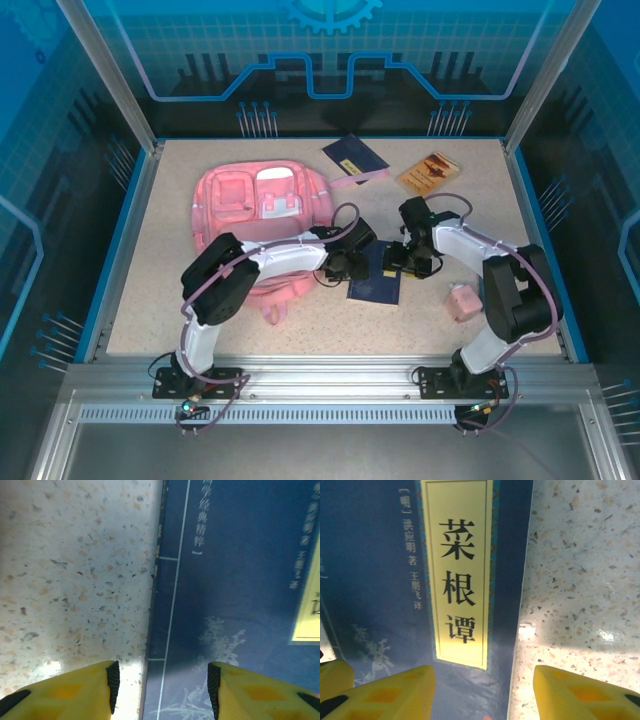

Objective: Pack the student bag

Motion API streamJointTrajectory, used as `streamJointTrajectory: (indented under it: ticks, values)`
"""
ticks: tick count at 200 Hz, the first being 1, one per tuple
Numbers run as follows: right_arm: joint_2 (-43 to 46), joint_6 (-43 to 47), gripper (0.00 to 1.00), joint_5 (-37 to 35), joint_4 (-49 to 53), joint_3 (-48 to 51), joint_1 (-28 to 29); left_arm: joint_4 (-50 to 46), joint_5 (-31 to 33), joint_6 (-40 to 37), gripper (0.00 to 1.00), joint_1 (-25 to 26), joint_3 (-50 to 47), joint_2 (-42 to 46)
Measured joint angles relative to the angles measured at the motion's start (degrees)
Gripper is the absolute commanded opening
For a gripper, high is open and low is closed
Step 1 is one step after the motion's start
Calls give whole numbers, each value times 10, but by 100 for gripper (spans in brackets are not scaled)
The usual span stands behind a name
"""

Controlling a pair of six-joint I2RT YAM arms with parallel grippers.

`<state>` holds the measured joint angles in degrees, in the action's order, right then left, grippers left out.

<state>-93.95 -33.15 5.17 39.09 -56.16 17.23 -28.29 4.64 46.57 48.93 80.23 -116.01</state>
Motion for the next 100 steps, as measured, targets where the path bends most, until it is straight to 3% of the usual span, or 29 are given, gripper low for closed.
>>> streamJointTrajectory:
  ticks: [100]
  values:
    - [-35, 8, 40, 29, 0, -12, 2, -78, -4, -23, 38, 5, 83, -58]
